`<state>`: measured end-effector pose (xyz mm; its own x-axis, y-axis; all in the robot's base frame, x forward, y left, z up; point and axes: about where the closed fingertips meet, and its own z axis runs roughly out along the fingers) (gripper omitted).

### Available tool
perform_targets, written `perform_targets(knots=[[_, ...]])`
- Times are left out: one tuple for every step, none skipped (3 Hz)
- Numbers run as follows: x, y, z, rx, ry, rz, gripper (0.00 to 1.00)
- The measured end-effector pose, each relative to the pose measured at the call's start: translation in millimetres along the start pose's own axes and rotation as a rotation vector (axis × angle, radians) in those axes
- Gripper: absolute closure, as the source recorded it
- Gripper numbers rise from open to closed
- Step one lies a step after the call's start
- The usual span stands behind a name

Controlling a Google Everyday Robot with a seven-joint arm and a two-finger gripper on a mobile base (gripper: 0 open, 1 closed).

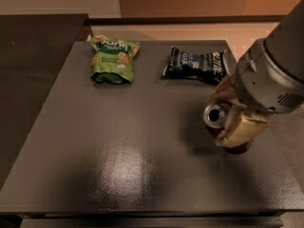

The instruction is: Knock coke can over

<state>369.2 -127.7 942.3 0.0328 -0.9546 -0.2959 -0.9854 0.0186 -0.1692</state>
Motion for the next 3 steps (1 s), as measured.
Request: perform_targets(knots=[[3.4, -7.4, 5.1, 0.02, 0.132, -0.03, 1.0], [7.6, -14.0, 10.4, 0.032, 0.268, -0.059, 1.0], [13.1, -20.3, 19.5, 0.025, 0.375, -0.083, 1.0]])
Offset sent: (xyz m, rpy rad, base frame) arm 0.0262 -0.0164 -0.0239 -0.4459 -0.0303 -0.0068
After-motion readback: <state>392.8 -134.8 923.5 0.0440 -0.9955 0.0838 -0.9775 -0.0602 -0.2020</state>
